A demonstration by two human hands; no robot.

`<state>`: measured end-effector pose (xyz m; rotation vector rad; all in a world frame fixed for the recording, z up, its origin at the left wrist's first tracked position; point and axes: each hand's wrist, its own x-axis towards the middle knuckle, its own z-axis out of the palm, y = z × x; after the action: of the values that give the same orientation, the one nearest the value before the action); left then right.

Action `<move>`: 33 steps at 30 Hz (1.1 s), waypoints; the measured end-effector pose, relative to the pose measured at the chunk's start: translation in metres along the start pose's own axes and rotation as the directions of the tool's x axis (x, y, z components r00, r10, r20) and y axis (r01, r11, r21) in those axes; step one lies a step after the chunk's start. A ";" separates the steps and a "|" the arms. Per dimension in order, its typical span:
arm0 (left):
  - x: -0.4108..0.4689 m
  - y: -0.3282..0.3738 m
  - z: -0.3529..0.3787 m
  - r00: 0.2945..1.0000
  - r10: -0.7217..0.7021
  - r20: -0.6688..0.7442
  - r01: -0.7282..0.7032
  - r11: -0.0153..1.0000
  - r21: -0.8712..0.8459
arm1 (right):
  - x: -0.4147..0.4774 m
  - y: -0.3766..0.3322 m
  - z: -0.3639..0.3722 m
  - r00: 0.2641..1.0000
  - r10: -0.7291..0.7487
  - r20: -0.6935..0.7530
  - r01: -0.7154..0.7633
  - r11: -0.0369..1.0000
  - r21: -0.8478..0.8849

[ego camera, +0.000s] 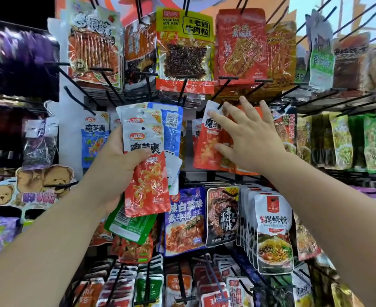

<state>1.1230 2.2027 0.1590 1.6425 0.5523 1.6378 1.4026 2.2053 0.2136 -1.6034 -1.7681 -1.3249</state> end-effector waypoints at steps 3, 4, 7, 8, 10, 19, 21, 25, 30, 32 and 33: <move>-0.001 0.001 -0.001 1.000 -0.011 0.010 0.011 1.000 0.003 | 0.002 -0.006 0.000 0.998 -0.013 0.058 0.016 0.998 -0.054; -0.001 0.001 -0.001 1.000 -0.018 0.017 0.018 1.000 0.004 | 0.003 -0.009 0.001 0.996 -0.026 0.089 0.033 0.996 -0.079; -0.001 0.002 0.000 0.999 -0.026 0.026 0.025 0.999 0.023 | 0.006 -0.015 0.004 0.981 -0.033 0.191 0.065 0.984 -0.164; -0.002 0.002 0.000 0.999 -0.026 0.027 0.026 0.999 0.027 | 0.008 -0.016 0.006 0.975 -0.029 0.219 0.075 0.976 -0.204; -0.002 0.002 0.000 0.999 -0.029 0.030 0.028 0.999 0.027 | 0.014 -0.017 0.007 0.964 -0.022 0.266 0.099 0.955 -0.281; -0.001 0.001 -0.002 0.999 -0.034 0.029 0.033 0.999 0.039 | 0.032 -0.030 0.027 0.906 -0.031 0.422 0.204 0.905 -0.373; -0.001 0.001 -0.002 0.999 -0.034 0.031 0.033 0.998 0.045 | 0.034 -0.030 0.028 0.914 -0.031 0.404 0.199 0.904 -0.380; 0.000 0.000 -0.004 0.998 -0.032 0.046 0.031 0.999 0.025 | 0.034 -0.035 0.031 0.972 -0.044 0.230 0.116 0.944 -0.308; -0.001 0.000 -0.004 0.998 -0.027 0.052 0.026 0.999 0.019 | 0.033 -0.034 0.039 0.971 -0.003 0.237 0.090 0.930 -0.356; 0.000 0.000 -0.004 0.998 -0.030 0.049 0.029 0.999 0.027 | 0.035 -0.035 0.041 0.972 0.014 0.235 0.078 0.922 -0.378; 0.000 0.000 -0.004 0.998 -0.033 0.047 0.031 0.999 0.032 | 0.037 -0.036 0.042 0.972 0.020 0.236 0.075 0.919 -0.386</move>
<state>1.1194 2.2036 0.1587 1.6829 0.5799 1.5701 1.3718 2.2641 0.2102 -2.0311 -1.7371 -1.6433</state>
